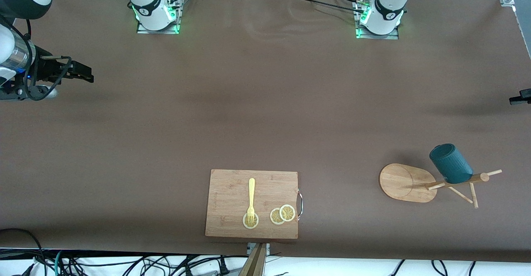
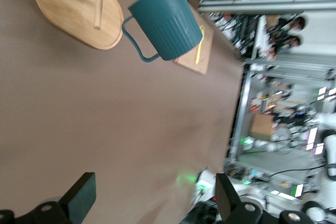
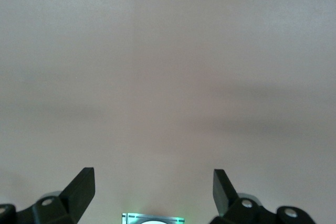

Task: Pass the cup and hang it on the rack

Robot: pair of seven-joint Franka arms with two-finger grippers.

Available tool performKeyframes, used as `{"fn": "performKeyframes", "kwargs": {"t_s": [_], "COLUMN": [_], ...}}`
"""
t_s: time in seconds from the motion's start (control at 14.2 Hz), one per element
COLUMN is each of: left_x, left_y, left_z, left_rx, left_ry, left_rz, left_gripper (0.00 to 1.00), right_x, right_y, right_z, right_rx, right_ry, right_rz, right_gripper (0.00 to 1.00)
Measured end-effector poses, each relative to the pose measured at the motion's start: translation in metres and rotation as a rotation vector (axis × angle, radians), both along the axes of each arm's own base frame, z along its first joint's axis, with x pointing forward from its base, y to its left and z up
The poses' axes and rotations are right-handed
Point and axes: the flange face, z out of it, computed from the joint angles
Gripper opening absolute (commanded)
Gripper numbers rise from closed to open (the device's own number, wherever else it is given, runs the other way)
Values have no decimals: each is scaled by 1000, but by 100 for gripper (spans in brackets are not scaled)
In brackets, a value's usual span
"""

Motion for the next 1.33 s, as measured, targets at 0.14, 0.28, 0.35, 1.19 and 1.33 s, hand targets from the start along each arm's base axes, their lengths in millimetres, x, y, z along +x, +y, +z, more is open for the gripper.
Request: {"fn": "performKeyframes", "kwargs": {"t_s": [0.14, 0.28, 0.35, 1.19, 1.33], "left_x": [7, 7, 5, 23, 19], "left_y": [-30, -59, -73, -299, -302], "left_z": [40, 85, 104, 174, 167], "left_rx": [126, 238, 295, 957, 964], "left_ry": [-4, 25, 40, 187, 179], "left_rz": [-73, -89, -94, -63, -54], "left_gripper": [100, 100, 100, 100, 100], "right_x": [1, 1, 2, 3, 3], "right_y": [0, 0, 0, 1, 1], "right_z": [2, 5, 7, 12, 13], "right_rx": [0, 0, 0, -1, -1], "right_ry": [-5, -12, -15, -27, -28], "right_rz": [0, 0, 0, 2, 2], "right_gripper": [99, 99, 99, 99, 99]}}
